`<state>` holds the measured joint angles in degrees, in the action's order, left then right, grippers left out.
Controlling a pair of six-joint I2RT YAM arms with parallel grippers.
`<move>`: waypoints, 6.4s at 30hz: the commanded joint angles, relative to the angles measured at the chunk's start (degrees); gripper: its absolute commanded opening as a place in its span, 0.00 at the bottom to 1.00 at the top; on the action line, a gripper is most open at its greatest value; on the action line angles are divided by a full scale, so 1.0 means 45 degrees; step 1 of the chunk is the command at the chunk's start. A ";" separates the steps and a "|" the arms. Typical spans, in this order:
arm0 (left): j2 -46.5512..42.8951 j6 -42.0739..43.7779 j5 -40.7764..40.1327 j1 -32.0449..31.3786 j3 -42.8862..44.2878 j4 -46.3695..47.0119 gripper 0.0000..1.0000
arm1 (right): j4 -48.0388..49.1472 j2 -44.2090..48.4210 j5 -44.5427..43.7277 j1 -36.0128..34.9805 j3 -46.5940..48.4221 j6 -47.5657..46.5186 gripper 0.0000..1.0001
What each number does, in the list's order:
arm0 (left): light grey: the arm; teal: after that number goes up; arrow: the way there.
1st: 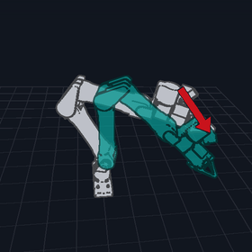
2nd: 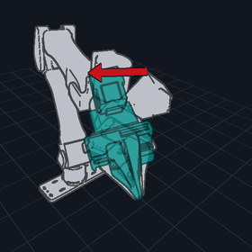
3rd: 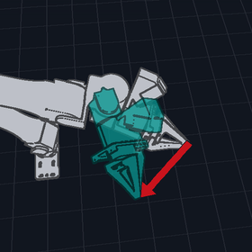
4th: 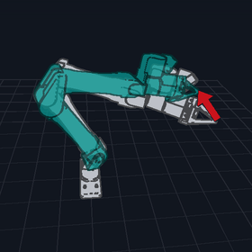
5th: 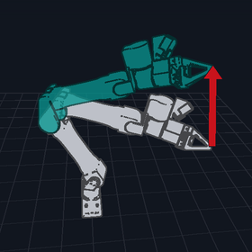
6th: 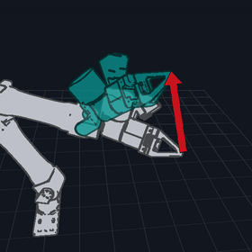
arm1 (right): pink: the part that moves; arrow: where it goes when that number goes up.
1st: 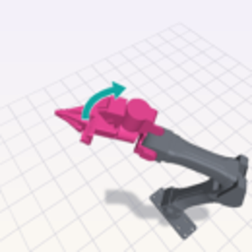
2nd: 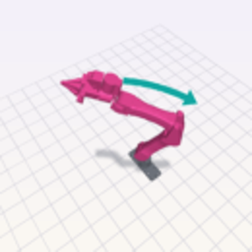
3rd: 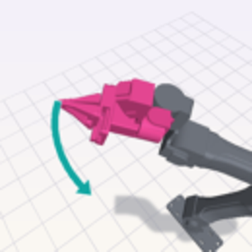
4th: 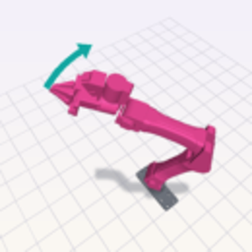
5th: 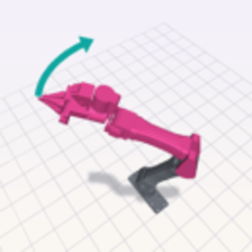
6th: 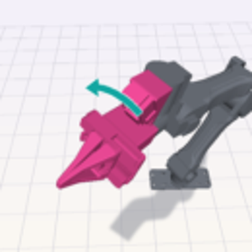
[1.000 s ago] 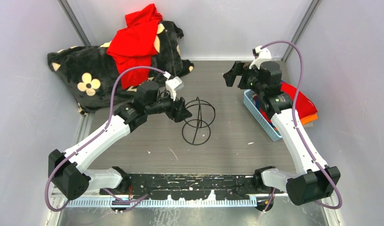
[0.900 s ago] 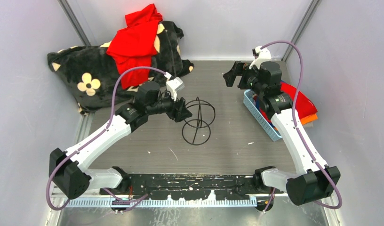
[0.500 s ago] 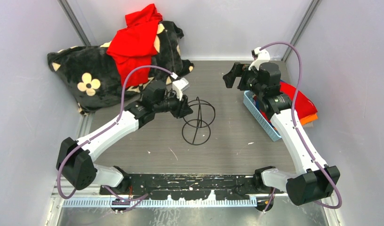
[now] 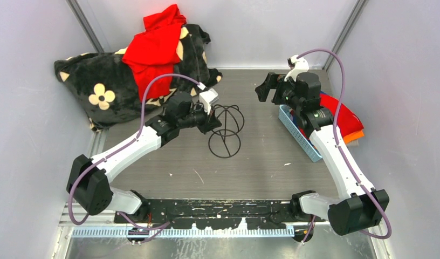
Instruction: Stack the hats
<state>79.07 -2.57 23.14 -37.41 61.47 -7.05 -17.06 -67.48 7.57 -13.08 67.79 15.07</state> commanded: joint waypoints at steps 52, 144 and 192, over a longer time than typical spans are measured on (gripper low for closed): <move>0.4559 -0.0347 -0.5385 0.0465 0.4277 0.2072 0.00 | 0.1659 -0.0556 -0.1097 -0.0051 -0.0047 -0.0380 1.00; -0.0943 -0.2615 -0.5502 0.0209 0.2541 -0.0797 0.57 | -0.2340 0.0904 -0.5627 0.4072 -0.0755 0.2553 0.01; -0.5252 -0.2730 -0.8320 0.0227 0.2924 -0.4021 0.57 | 0.5208 -0.3823 0.8984 -0.1739 0.4870 0.9991 0.01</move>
<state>56.69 -14.61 -12.71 -36.27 72.42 -24.75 2.37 -83.72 48.99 -19.68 90.37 59.31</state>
